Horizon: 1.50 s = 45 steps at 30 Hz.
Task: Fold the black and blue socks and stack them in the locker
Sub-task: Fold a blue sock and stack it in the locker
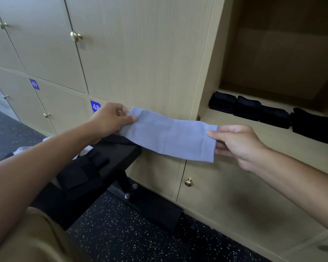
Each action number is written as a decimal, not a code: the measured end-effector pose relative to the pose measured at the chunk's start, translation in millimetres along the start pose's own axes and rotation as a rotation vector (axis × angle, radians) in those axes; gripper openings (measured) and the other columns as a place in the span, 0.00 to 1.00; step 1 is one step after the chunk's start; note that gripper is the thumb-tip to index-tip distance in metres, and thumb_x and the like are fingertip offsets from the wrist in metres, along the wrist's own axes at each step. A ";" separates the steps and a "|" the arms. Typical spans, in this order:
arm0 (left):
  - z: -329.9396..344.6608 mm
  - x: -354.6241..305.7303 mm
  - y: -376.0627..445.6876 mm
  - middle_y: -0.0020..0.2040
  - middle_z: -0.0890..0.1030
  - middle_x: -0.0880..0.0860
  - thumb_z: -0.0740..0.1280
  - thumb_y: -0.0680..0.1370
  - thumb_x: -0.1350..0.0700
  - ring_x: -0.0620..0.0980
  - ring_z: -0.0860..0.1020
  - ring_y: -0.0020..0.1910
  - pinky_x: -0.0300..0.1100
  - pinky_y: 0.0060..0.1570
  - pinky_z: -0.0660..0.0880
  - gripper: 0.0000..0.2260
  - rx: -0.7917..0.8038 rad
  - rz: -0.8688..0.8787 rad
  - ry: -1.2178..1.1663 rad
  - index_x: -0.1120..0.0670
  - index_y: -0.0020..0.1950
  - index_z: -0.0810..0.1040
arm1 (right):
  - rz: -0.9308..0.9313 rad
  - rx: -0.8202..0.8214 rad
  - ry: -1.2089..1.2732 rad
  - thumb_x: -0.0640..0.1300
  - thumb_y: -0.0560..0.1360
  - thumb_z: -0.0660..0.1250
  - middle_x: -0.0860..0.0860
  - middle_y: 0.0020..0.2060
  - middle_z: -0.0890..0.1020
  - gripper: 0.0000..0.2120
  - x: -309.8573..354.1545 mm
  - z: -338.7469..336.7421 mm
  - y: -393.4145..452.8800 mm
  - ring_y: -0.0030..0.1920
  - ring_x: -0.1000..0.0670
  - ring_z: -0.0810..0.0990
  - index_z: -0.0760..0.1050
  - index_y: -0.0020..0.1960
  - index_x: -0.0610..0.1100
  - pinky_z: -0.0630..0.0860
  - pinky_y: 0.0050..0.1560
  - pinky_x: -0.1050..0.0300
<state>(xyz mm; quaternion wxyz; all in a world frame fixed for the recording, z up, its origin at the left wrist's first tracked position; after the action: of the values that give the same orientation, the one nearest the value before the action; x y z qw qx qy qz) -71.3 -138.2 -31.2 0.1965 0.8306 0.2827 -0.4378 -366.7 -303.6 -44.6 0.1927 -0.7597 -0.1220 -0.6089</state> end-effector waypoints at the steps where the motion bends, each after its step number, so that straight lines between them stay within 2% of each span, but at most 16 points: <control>1: 2.0 -4.4 -1.9 0.33 0.73 0.49 0.73 0.78 0.52 0.46 0.70 0.30 0.37 0.31 0.69 0.12 0.007 0.008 -0.028 0.55 0.40 0.75 | -0.028 -0.006 -0.013 0.38 0.74 0.76 0.46 0.43 0.87 0.10 3.7 -0.6 -2.0 0.37 0.52 0.86 0.80 0.54 0.40 0.84 0.40 0.56; 3: 8.0 -13.7 -6.0 0.36 0.74 0.53 0.73 0.78 0.53 0.48 0.72 0.33 0.33 0.28 0.71 0.11 0.031 0.024 -0.093 0.56 0.42 0.75 | -0.073 0.003 -0.024 0.35 0.75 0.75 0.46 0.41 0.87 0.07 11.3 0.2 -7.0 0.35 0.53 0.86 0.81 0.52 0.40 0.84 0.37 0.59; 5: 15.3 -23.7 -11.0 0.40 0.76 0.56 0.73 0.78 0.53 0.49 0.74 0.35 0.33 0.29 0.73 0.10 0.058 0.048 -0.135 0.57 0.43 0.76 | -0.108 0.019 -0.025 0.34 0.75 0.73 0.48 0.38 0.86 0.05 19.0 2.1 -11.5 0.32 0.55 0.85 0.80 0.47 0.42 0.82 0.34 0.62; 8: 29.9 -42.6 -20.6 0.42 0.79 0.58 0.73 0.78 0.56 0.49 0.77 0.36 0.33 0.31 0.75 0.08 0.081 0.100 -0.178 0.58 0.45 0.76 | -0.150 0.027 -0.034 0.33 0.76 0.72 0.50 0.34 0.85 0.09 27.7 7.7 -16.3 0.30 0.57 0.83 0.79 0.42 0.45 0.82 0.34 0.62; 12: 59.5 -67.7 -36.5 0.38 0.77 0.56 0.73 0.78 0.60 0.45 0.78 0.31 0.33 0.31 0.75 0.09 0.154 0.161 -0.226 0.58 0.43 0.75 | -0.158 0.050 -0.067 0.34 0.75 0.71 0.47 0.35 0.84 0.03 30.3 21.1 -20.2 0.32 0.53 0.83 0.83 0.45 0.40 0.85 0.39 0.56; 16: 80.2 -82.7 -44.8 0.37 0.77 0.54 0.74 0.78 0.59 0.44 0.78 0.30 0.33 0.30 0.74 0.08 0.216 0.196 -0.234 0.59 0.44 0.76 | -0.137 0.066 -0.057 0.33 0.75 0.72 0.46 0.30 0.79 0.08 30.7 35.1 -22.7 0.29 0.52 0.78 0.83 0.40 0.42 0.84 0.36 0.55; 19: 89.4 -89.0 -47.1 0.38 0.76 0.55 0.73 0.79 0.58 0.43 0.77 0.29 0.32 0.29 0.74 0.08 0.246 0.208 -0.246 0.62 0.46 0.76 | -0.109 0.072 0.004 0.34 0.77 0.71 0.45 0.31 0.79 0.04 32.9 41.0 -23.9 0.27 0.52 0.77 0.83 0.44 0.40 0.82 0.33 0.58; 21: 93.6 -91.7 -47.5 0.38 0.76 0.55 0.72 0.79 0.58 0.41 0.77 0.29 0.30 0.29 0.73 0.10 0.255 0.222 -0.234 0.64 0.48 0.77 | -0.095 0.064 0.036 0.35 0.78 0.70 0.46 0.33 0.82 0.03 34.4 41.8 -23.3 0.26 0.54 0.80 0.82 0.49 0.40 0.80 0.30 0.61; 25: 99.2 -93.4 -47.2 0.37 0.78 0.53 0.71 0.80 0.56 0.44 0.79 0.32 0.35 0.33 0.76 0.11 0.285 0.241 -0.248 0.64 0.47 0.77 | -0.089 0.057 0.053 0.38 0.79 0.70 0.44 0.41 0.85 0.04 33.4 39.8 -22.0 0.32 0.52 0.85 0.82 0.53 0.40 0.81 0.32 0.60; 28: 104.2 -92.1 -46.6 0.41 0.81 0.55 0.66 0.83 0.53 0.51 0.80 0.37 0.43 0.39 0.79 0.14 0.365 0.213 -0.302 0.66 0.52 0.78 | -0.099 0.101 0.056 0.45 0.80 0.69 0.43 0.46 0.87 0.10 32.7 38.5 -20.2 0.43 0.46 0.88 0.83 0.53 0.40 0.84 0.41 0.54; 31: 106.2 -96.5 -49.4 0.47 0.83 0.57 0.60 0.86 0.54 0.53 0.81 0.40 0.45 0.43 0.78 0.15 0.422 0.214 -0.344 0.63 0.56 0.80 | -0.134 0.145 0.009 0.52 0.78 0.71 0.47 0.45 0.88 0.12 34.6 36.6 -20.9 0.46 0.49 0.87 0.84 0.53 0.43 0.83 0.49 0.54; 35: 109.3 -100.6 -53.2 0.53 0.85 0.57 0.54 0.87 0.53 0.54 0.82 0.42 0.46 0.45 0.77 0.18 0.457 0.229 -0.330 0.61 0.57 0.81 | -0.111 0.141 0.026 0.43 0.75 0.75 0.49 0.49 0.87 0.14 28.3 29.9 -20.3 0.50 0.51 0.87 0.79 0.59 0.45 0.81 0.45 0.59; 38: 110.3 -100.3 -48.9 0.50 0.86 0.54 0.58 0.87 0.53 0.52 0.82 0.41 0.46 0.45 0.76 0.16 0.410 0.228 -0.289 0.60 0.55 0.82 | -0.115 0.085 0.007 0.34 0.78 0.69 0.47 0.53 0.86 0.13 24.7 20.1 -16.6 0.51 0.49 0.86 0.78 0.62 0.43 0.82 0.49 0.56; 41: 104.5 -98.7 -39.7 0.46 0.86 0.49 0.63 0.84 0.53 0.49 0.82 0.39 0.46 0.45 0.76 0.10 0.257 0.263 -0.214 0.57 0.51 0.81 | -0.143 0.029 0.016 0.32 0.79 0.65 0.47 0.54 0.85 0.15 28.9 8.3 -14.5 0.54 0.48 0.84 0.78 0.63 0.43 0.78 0.44 0.58; 44: 98.4 -95.1 -29.4 0.45 0.83 0.41 0.68 0.81 0.52 0.51 0.83 0.41 0.55 0.48 0.79 0.03 0.091 0.286 -0.178 0.48 0.49 0.77 | -0.161 0.005 0.108 0.33 0.79 0.65 0.47 0.56 0.85 0.15 37.4 -3.2 -14.2 0.56 0.45 0.84 0.75 0.62 0.46 0.80 0.51 0.48; 45: 98.0 -94.7 -27.1 0.45 0.81 0.38 0.69 0.81 0.51 0.52 0.83 0.42 0.57 0.51 0.78 0.04 0.060 0.278 -0.187 0.47 0.49 0.74 | -0.163 0.007 0.147 0.33 0.79 0.65 0.46 0.57 0.84 0.15 39.3 -6.4 -14.0 0.57 0.44 0.83 0.74 0.61 0.48 0.80 0.55 0.44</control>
<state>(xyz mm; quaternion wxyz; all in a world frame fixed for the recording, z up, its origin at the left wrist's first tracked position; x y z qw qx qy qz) -192.2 -201.9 -6.8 0.2558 0.8229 0.1325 -0.4897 -369.3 -295.8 -3.2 0.1537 -0.7000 -0.1710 -0.6761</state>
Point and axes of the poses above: each hand's wrist, its own y-axis towards the middle knuckle, its own z-axis out of the palm, x = y × z, the point moved 7 cm from there along y, towards the middle knuckle
